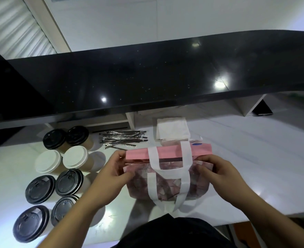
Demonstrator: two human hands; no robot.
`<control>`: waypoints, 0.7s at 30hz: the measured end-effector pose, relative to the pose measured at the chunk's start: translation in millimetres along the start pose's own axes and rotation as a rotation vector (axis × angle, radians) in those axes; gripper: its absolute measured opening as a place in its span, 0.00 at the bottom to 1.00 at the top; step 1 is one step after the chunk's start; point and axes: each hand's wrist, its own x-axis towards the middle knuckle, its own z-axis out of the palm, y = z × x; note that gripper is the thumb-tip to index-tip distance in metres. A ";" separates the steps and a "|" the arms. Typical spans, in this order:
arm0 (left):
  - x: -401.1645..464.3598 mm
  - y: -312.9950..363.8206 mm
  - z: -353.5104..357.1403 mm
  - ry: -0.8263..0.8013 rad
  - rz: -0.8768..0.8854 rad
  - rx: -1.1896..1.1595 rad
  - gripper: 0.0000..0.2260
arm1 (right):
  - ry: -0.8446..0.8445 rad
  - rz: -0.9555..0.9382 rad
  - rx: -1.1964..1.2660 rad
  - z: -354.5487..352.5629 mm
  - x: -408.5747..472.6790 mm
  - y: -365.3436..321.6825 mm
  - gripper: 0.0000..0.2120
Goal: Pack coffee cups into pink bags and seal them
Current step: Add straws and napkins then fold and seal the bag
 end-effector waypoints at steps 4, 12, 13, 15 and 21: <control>10.0 -3.9 -0.7 0.089 -0.030 -0.054 0.26 | 0.115 0.140 0.152 0.6 5.7 6.0 0.18; 18.8 2.6 -8.8 0.108 0.123 0.387 0.23 | 0.167 -0.310 -0.534 -8.9 19.6 1.2 0.23; 19.6 1.9 -9.2 0.121 0.148 0.447 0.22 | 0.153 -0.341 -0.598 -9.4 21.4 0.8 0.22; 19.7 1.7 -9.6 0.121 0.213 0.535 0.21 | 0.134 -0.397 -0.684 -9.2 23.1 1.3 0.20; 20.4 3.4 0.1 0.061 0.449 0.740 0.23 | 0.170 -0.602 -0.838 -9.2 21.6 11.8 0.13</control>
